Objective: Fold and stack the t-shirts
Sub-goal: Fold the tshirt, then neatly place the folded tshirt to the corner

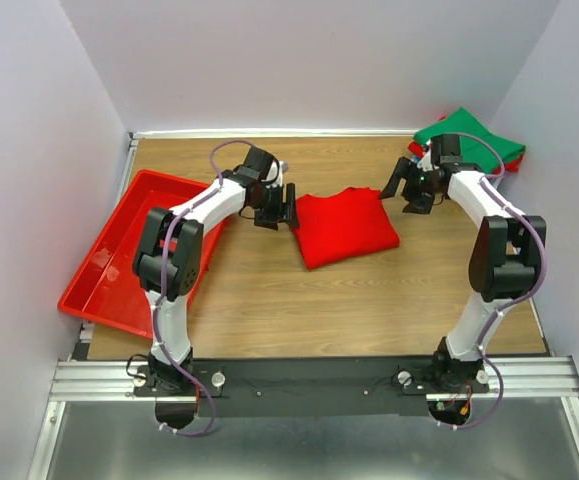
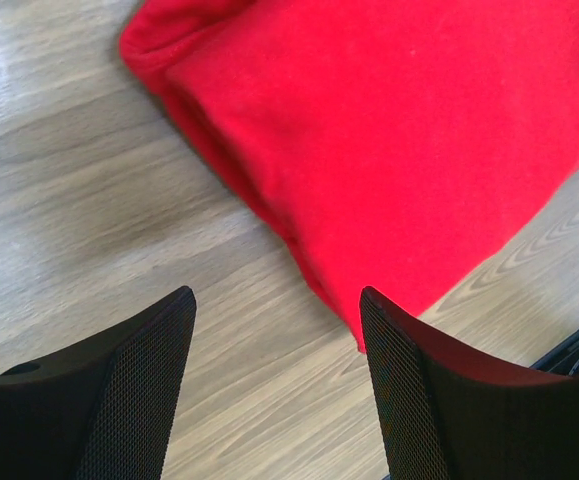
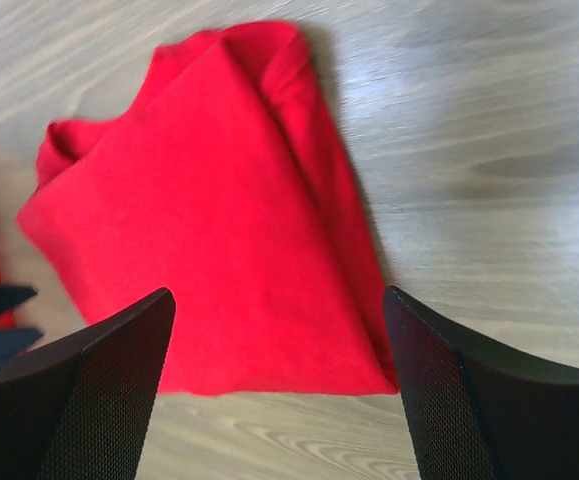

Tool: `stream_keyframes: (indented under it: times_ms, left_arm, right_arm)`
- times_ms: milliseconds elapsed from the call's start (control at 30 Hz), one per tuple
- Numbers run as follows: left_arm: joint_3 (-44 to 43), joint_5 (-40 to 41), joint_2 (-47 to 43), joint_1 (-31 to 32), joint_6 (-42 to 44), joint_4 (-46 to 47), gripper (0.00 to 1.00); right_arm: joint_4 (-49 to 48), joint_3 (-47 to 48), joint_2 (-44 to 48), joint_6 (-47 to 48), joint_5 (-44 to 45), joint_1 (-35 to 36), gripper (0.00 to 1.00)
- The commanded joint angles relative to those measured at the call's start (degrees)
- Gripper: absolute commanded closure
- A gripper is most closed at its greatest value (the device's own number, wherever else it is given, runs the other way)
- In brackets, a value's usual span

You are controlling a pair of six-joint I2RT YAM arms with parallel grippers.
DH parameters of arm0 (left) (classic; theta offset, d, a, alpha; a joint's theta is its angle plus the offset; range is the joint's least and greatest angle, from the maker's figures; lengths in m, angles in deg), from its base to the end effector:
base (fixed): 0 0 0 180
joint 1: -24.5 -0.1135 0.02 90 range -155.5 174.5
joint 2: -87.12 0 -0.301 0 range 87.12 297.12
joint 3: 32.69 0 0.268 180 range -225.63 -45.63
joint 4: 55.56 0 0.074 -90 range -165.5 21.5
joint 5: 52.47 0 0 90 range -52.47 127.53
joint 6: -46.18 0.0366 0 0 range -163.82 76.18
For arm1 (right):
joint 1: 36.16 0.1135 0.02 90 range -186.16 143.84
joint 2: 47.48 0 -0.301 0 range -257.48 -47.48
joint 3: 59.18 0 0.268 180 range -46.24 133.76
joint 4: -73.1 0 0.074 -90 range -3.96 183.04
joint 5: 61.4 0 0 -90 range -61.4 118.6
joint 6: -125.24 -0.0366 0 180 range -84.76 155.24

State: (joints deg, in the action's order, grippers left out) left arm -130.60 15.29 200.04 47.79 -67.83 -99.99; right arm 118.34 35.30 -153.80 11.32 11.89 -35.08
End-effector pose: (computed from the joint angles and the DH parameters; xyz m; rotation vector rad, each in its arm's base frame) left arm 0.4087 -0.1910 0.2284 0.1281 2.7018 -0.7823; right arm 0.4259 0.0186 0.2558 0.4030 2.5630 0.5374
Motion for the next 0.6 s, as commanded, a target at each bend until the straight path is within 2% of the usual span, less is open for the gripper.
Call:
stream_keyframes:
  times_ms: [0, 100, 500, 567]
  left_arm:
    - [0.42, -1.67, 0.1, 0.18, 0.37, 1.95, 0.26]
    - [0.94, -1.58, 1.07, 0.27, 0.54, 2.48, 0.26]
    - [-1.07, -3.25, 7.04, 0.97, 0.37, 4.33, 0.32]
    - [-1.86, -3.25, 8.18, 1.06, 0.28, 4.33, 0.36]
  right_arm:
    - [-3.03, -1.03, -1.69, 5.64, -12.9, -2.31, 0.09]
    - [-3.11, -0.94, -3.62, 7.66, -15.45, -2.31, 0.09]
    - [-3.2, -2.87, -6.44, 14.43, -16.34, -2.93, 0.09]
    - [-3.2, -3.05, -6.97, 15.3, -16.86, -3.02, 0.09]
